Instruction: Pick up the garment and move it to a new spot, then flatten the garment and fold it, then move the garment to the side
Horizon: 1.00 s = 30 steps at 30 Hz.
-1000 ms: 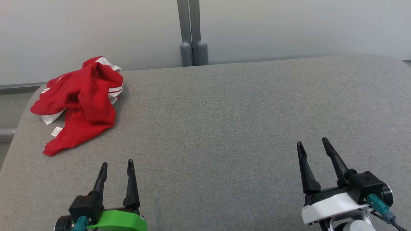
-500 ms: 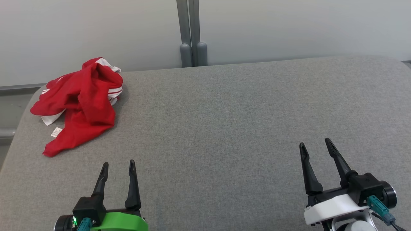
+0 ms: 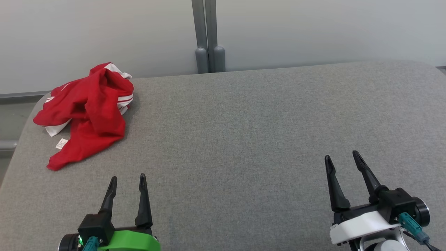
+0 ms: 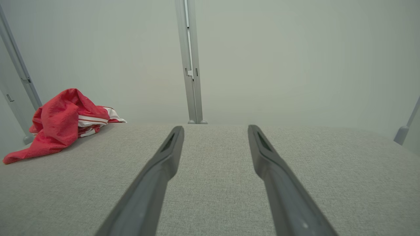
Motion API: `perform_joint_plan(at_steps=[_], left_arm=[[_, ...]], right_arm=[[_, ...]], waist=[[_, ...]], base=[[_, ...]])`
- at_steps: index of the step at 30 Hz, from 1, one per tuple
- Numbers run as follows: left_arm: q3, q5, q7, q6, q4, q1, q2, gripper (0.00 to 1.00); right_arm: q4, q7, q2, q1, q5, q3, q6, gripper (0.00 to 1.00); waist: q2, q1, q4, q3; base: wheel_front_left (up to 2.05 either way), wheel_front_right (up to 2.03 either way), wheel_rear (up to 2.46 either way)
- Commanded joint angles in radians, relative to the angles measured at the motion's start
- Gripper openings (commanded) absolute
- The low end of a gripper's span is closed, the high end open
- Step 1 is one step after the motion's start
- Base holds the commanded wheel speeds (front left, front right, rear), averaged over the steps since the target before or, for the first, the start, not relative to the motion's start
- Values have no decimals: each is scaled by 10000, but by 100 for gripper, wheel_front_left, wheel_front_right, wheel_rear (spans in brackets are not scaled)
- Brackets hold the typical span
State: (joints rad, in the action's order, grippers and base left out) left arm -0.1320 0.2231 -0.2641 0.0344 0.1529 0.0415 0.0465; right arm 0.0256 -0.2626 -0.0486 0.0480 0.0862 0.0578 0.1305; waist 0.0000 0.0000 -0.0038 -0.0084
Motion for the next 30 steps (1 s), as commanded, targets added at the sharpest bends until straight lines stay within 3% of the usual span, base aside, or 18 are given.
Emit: perform_joint_plan(at_steps=[1,10,15,30], left_arm=[[29,-45,-7,-27,6,123,70,100],[-11,-104,-7,-56,11,93,70,100],[-81,-156,-6,-42,-60,-57,68,100],[-21,-133,-2,-69,-370,-372,62,100]], right_arm=[[-16,-35,-32,47,32,18,4,100],[-65,-35,-32,114,51,-43,4,100],[-234,-33,-30,115,-25,-50,4,100],[-463,-33,-30,-187,-6,38,4,100]], waist=[[0,0,2,-6],[0,0,113,-29],[0,0,633,37],[0,0,4392,299]], base=[[0,0,0],[0,0,0],[0,0,0],[0,0,0]])
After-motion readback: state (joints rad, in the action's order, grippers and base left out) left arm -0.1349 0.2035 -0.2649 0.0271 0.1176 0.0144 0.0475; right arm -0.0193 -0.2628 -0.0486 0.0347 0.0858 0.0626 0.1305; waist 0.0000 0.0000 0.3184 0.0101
